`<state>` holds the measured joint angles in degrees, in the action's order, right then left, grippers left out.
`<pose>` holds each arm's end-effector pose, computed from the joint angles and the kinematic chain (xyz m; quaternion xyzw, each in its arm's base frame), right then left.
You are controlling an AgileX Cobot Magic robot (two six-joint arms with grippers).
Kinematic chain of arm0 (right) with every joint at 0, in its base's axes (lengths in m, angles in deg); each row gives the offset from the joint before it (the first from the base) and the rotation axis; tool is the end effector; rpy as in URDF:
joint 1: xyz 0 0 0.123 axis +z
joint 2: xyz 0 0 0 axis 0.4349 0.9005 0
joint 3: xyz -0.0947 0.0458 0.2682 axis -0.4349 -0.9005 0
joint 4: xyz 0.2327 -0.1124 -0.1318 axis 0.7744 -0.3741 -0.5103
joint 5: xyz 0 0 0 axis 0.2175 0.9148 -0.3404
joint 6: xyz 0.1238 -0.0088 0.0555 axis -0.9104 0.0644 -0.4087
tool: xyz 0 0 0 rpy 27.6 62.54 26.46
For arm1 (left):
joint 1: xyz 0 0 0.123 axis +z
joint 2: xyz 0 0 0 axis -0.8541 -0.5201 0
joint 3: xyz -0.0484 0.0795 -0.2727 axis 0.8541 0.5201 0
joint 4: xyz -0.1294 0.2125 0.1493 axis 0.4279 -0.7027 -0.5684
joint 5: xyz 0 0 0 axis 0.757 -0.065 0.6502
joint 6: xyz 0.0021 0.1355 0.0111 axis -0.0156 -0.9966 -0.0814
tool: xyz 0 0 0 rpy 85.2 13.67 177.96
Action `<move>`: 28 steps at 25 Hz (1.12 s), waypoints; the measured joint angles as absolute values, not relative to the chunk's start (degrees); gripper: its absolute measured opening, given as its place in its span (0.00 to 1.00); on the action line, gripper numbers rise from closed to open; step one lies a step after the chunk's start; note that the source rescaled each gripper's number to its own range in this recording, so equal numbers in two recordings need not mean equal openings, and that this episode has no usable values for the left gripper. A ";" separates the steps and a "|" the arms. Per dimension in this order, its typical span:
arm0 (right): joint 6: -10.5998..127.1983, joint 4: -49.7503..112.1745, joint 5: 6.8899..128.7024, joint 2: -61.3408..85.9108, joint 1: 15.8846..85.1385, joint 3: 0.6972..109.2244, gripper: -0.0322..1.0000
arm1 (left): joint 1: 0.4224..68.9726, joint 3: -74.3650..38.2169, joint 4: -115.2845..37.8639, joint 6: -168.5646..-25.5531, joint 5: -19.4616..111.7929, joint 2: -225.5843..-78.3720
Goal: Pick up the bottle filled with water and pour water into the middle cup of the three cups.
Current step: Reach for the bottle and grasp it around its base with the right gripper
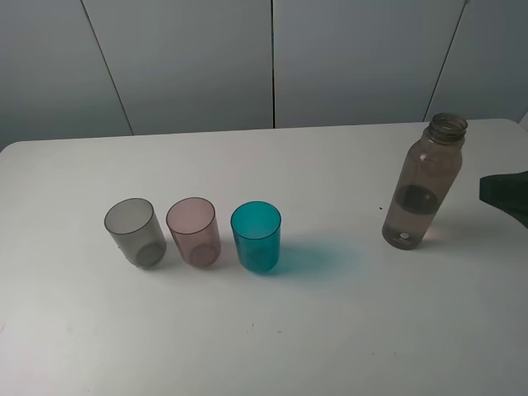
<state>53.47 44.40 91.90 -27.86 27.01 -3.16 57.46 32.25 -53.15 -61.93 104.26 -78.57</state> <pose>0.1767 0.0307 0.2181 -0.0548 0.8917 0.0930 0.4396 0.0629 0.0007 0.2770 0.0006 0.8546 -0.0022 0.5193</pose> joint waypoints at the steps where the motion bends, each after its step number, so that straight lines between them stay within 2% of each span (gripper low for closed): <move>1: 53.47 44.40 91.14 -27.38 27.01 -3.31 1.00 | 57.46 32.25 -53.15 -61.93 104.26 -78.57; 7: 53.84 42.12 89.12 -21.14 27.47 -3.68 1.00 | 57.46 32.25 -53.15 -61.68 104.26 -78.57; 15: 53.67 41.98 84.68 -13.13 39.19 -3.68 1.00 | 57.46 32.25 -53.15 -61.68 104.26 -78.57; 22: 49.32 41.98 76.50 -7.87 39.73 -7.82 1.00 | 57.46 32.25 -53.15 -61.68 104.26 -78.57; 28: 47.01 41.98 64.29 -6.00 39.73 -13.51 1.00 | 57.46 32.25 -53.15 -61.68 104.26 -78.57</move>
